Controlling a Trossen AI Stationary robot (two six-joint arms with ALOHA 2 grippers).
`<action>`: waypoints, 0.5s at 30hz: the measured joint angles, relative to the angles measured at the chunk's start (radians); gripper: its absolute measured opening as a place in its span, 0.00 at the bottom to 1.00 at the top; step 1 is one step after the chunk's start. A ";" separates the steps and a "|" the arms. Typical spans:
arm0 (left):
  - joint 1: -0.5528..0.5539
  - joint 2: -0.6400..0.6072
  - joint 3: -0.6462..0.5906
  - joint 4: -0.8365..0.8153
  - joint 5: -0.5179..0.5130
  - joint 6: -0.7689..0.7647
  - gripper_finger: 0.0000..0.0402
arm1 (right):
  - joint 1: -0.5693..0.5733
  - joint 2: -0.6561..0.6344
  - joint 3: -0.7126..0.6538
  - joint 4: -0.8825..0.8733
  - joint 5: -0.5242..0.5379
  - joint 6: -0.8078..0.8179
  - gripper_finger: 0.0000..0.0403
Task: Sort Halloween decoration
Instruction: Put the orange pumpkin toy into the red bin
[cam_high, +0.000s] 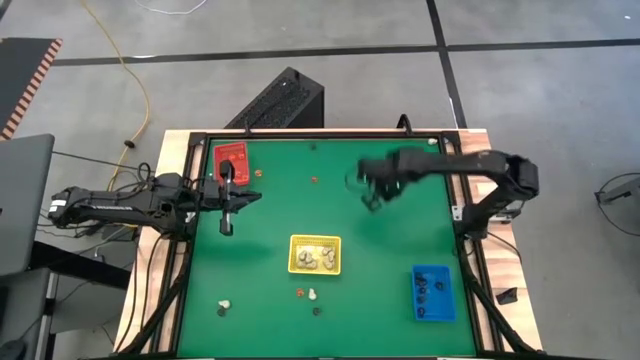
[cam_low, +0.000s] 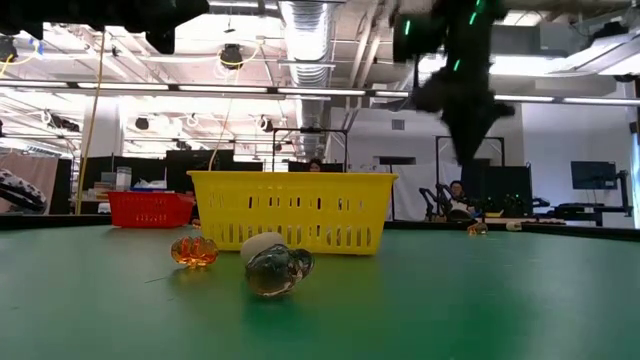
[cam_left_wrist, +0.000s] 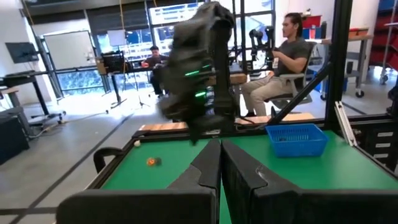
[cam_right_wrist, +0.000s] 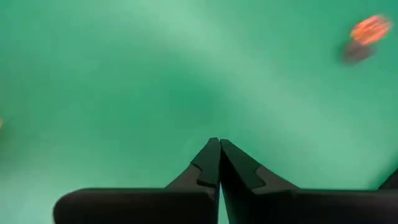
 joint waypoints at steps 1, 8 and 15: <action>0.000 0.000 0.000 0.000 0.000 0.008 0.00 | -0.075 0.011 -0.008 0.020 -0.007 -0.033 0.10; 0.000 0.000 0.000 -0.006 -0.035 0.062 0.00 | -0.450 0.118 -0.014 0.081 -0.030 -0.233 0.26; 0.000 0.000 0.000 -0.006 -0.083 0.108 0.00 | -0.598 0.242 -0.014 0.167 -0.085 -0.340 0.52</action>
